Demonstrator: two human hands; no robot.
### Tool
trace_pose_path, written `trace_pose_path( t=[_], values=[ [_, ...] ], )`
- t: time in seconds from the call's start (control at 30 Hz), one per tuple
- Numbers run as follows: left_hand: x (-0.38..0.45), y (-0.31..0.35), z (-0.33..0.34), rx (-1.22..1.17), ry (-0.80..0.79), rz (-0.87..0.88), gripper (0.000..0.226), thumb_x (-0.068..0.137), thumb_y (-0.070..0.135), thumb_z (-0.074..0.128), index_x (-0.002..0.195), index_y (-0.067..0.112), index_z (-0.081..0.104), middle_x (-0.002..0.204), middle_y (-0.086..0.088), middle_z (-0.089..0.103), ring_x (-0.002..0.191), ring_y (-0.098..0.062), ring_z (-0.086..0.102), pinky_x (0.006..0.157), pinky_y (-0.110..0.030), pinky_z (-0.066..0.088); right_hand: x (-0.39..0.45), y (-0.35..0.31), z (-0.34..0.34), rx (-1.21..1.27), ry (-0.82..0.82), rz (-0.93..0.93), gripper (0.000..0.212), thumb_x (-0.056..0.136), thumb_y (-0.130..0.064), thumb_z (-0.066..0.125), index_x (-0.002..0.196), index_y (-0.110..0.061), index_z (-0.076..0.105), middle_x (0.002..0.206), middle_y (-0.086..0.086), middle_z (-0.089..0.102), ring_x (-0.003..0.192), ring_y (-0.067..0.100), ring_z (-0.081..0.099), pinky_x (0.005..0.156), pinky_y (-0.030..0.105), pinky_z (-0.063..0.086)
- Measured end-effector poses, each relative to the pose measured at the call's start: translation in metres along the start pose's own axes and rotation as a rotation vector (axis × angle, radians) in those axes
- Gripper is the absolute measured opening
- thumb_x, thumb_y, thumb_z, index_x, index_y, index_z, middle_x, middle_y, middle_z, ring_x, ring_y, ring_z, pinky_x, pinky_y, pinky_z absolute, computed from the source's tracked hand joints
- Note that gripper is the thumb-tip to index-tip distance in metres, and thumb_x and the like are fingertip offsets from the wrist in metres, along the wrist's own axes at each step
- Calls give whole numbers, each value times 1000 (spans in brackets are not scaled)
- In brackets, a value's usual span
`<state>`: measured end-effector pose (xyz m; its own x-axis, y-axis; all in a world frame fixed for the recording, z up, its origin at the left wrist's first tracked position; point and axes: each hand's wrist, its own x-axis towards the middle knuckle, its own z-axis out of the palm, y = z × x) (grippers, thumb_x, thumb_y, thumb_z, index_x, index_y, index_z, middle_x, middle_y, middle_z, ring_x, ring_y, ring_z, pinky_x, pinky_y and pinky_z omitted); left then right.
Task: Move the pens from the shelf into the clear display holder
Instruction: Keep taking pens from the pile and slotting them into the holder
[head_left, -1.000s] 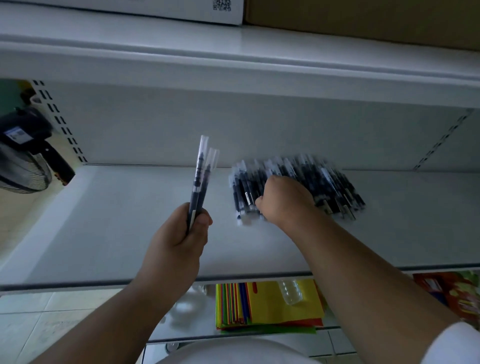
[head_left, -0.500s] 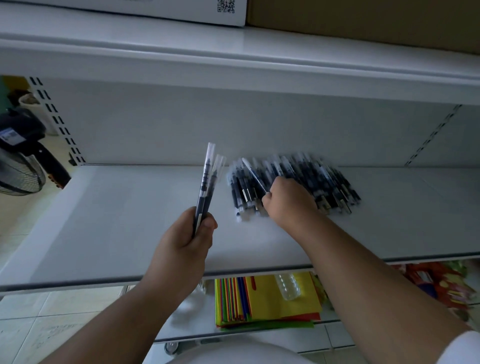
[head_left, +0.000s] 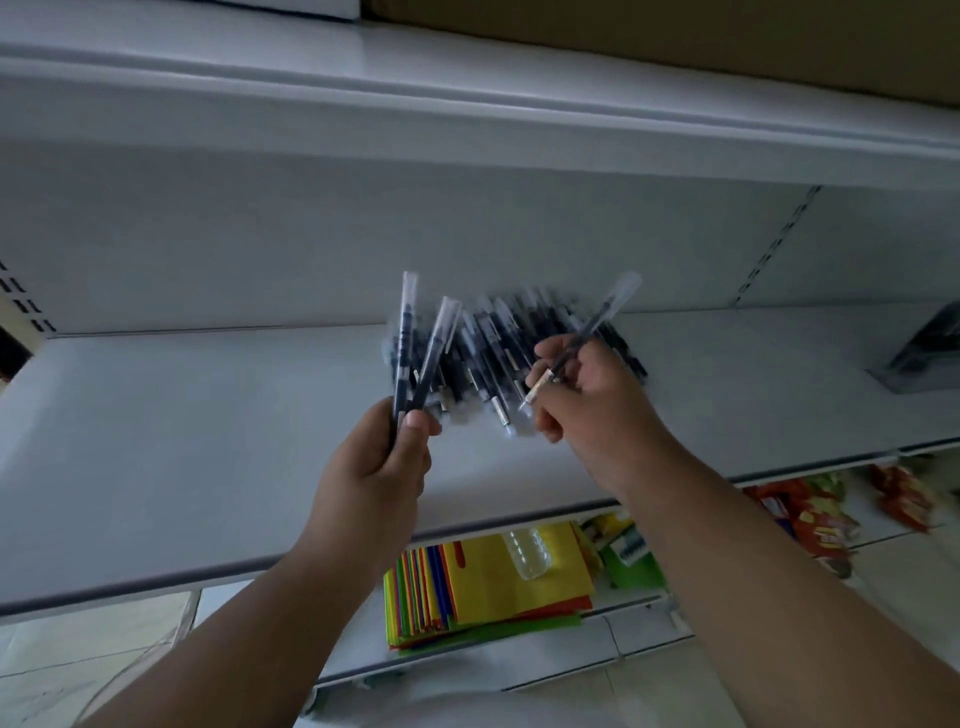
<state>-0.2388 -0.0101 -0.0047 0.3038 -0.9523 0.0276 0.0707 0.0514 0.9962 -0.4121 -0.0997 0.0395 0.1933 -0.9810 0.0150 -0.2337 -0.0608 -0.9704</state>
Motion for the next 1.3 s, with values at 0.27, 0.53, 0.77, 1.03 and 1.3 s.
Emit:
trace_pose_path(
  t=[0.27, 0.53, 0.77, 1.03, 1.3],
  values=[
    [-8, -6, 104, 30, -133, -19, 22, 103, 21, 47, 88, 23, 63, 61, 9, 42, 58, -14, 36, 54, -30, 28, -55, 6, -110, 60, 297, -40, 24, 104, -24, 45, 91, -11, 61, 68, 3, 64, 60, 20, 60, 55, 34, 50],
    [-49, -4, 261, 105, -239, -48, 41, 101, 44, 43, 66, 24, 47, 58, 2, 39, 54, -18, 33, 54, -37, 27, -121, 20, -277, -220, 580, -182, 23, 92, -12, 63, 104, -29, 53, 83, -6, 66, 65, 10, 66, 66, 28, 56],
    [-88, -4, 405, 37, -354, -134, 40, 102, 40, 42, 67, 22, 46, 56, 2, 35, 49, -14, 28, 45, -29, 25, -156, 51, -418, -166, 646, -152, 29, 104, -31, 43, 94, -9, 60, 74, 4, 68, 62, 19, 65, 61, 39, 55],
    [-66, -17, 480, 36, -320, -133, 42, 102, 41, 43, 65, 24, 49, 54, 6, 35, 49, -13, 28, 49, -31, 23, -122, 80, -492, -207, 657, -121, 13, 99, -27, 55, 97, -18, 64, 74, 4, 70, 65, 10, 65, 62, 31, 55],
    [-10, -22, 538, 163, -298, -34, 49, 103, 39, 40, 57, 22, 43, 49, 3, 37, 44, -16, 30, 49, -35, 28, -59, 99, -541, -221, 735, -193, 8, 101, -22, 51, 94, -20, 55, 81, 3, 70, 66, 3, 67, 58, 13, 49]
  ],
)
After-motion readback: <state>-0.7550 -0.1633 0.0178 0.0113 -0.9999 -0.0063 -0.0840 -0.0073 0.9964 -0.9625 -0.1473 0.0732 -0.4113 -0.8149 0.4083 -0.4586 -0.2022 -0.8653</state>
